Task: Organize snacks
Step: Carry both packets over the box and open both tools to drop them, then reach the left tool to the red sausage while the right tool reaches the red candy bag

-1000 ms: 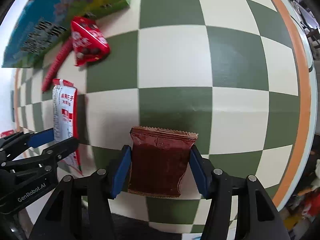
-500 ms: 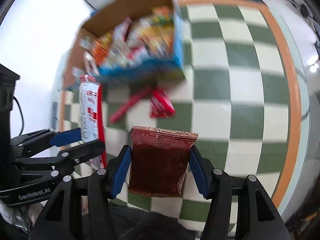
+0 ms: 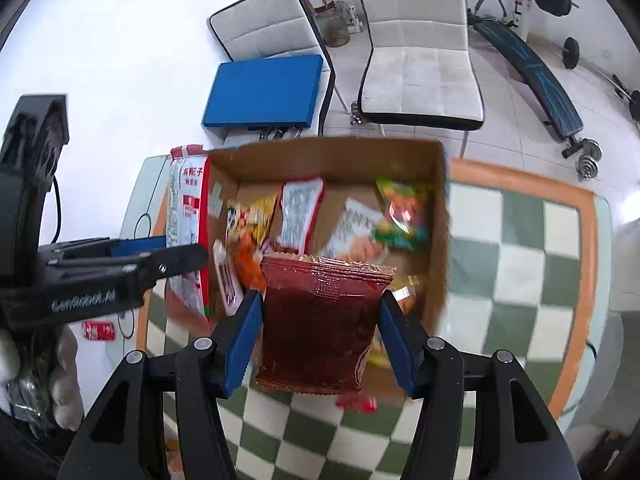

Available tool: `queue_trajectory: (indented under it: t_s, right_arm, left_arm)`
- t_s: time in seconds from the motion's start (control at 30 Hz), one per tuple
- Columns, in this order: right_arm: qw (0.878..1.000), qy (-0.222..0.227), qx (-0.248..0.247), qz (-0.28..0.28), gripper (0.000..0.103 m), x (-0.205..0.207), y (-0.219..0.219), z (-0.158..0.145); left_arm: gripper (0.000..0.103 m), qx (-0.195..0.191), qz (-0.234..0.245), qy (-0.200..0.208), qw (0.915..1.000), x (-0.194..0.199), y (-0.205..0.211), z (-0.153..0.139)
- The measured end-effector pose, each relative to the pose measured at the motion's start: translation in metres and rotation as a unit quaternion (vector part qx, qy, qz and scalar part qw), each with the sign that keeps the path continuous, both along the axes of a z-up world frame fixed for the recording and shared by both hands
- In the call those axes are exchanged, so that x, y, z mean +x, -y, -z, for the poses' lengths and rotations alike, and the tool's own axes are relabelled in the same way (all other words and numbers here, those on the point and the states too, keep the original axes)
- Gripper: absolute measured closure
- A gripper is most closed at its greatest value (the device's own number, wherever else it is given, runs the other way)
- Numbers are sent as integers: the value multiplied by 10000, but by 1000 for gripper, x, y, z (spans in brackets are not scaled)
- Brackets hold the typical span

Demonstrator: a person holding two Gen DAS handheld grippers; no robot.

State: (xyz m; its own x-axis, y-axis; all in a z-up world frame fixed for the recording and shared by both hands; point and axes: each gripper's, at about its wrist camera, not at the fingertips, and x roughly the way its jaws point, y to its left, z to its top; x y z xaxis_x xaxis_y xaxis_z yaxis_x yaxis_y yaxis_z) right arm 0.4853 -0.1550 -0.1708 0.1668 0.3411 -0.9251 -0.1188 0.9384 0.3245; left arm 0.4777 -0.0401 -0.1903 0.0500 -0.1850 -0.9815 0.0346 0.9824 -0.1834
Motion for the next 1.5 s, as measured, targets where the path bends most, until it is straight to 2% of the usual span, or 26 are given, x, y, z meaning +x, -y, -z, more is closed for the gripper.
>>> queue_trajectory:
  t_s: [0.07,0.23,0.4,0.53,0.57,0.6,0.63,0.67,0.7,0.77,0.9,1.13,1.3,1.5]
  right_arm:
    - [9999,-96,-75,-38,42,22,-11,11]
    - [9985,-379,-381,-110,42,70,-36,51]
    - [9966,-559,-587,-120,42,93,-49,80]
    - [9959,-719,-536,-130,41,104,-54,95]
    - [9954,-809,-490,-123,40,106,-55,98]
    - [9947,-913,-460,-122,36,108,-55,103]
    - [9941,-976,-446,-132,22,109,-56,106]
    - [9937,-1019,-448,-125,15,110,-56,108]
    - [9938,-1005,-465,-122,15,110,-57,108]
    - [9937,-989,-511,-104,15,109,-57,108]
    - [9933,-979,-610,-72,15,107,-56,106]
    - [9920,-922,-845,-145,13,91,-58,94]
    - [9925,-752,-942,-182,12,73,-58,77]
    - [9952,-531,-801,-156,12,42,-55,48]
  left_arm:
    - [58,130,-17,-137,9998,17,-8,8]
    - [58,174,-136,-427,9988,47,-22,35]
    - [57,224,-193,-503,9983,58,-30,44]
    - [56,196,-216,-534,9981,61,-33,48]
    - [55,171,-229,-515,9983,62,-34,49]
    - [50,184,-253,-480,9984,62,-35,49]
    - [46,217,-272,-449,9984,62,-36,49]
    - [37,232,-290,-442,9983,63,-37,50]
    - [26,208,-308,-444,9983,62,-38,50]
    - [17,196,-331,-427,9983,62,-39,49]
    - [17,253,-308,-387,9985,56,-37,46]
    - [16,67,-330,-342,9988,38,-33,32]
    - [16,-67,-217,-107,9997,15,-26,7]
    - [16,-184,-119,359,9991,-22,-18,-34]
